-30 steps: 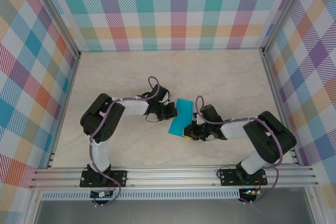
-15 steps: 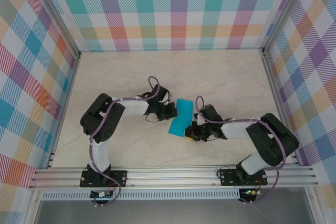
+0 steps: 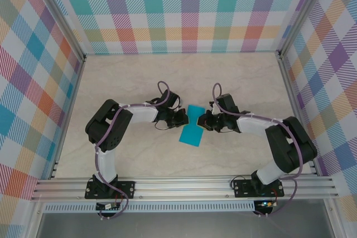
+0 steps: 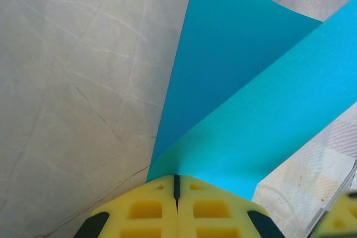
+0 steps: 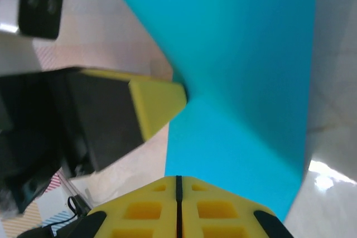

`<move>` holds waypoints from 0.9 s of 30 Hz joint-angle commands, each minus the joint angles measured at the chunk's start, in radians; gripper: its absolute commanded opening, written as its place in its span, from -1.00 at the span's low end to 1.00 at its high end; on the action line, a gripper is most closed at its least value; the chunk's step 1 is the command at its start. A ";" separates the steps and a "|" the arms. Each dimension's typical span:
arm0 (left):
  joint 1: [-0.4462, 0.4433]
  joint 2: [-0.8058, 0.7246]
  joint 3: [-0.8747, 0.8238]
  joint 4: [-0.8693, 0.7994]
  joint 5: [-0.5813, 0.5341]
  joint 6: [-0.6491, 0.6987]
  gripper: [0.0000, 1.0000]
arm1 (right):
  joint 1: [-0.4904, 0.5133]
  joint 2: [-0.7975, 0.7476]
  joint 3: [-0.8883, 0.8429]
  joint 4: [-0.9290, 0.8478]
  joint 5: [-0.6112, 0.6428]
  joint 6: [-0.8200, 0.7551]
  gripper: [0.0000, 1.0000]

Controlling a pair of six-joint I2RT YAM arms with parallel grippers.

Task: Fold a paper plane with a square sheet of paper (pick it up from the middle)
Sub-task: Fold the square sheet of paper in half at the center of the table.

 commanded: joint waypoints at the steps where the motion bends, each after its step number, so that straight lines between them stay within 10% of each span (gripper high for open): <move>1: -0.008 0.055 -0.028 -0.132 -0.081 0.024 -1.00 | -0.003 0.071 0.017 0.030 -0.023 -0.023 -0.85; 27: -0.008 0.056 -0.026 -0.161 -0.106 0.040 -1.00 | -0.064 0.138 0.049 0.024 -0.019 -0.080 -0.84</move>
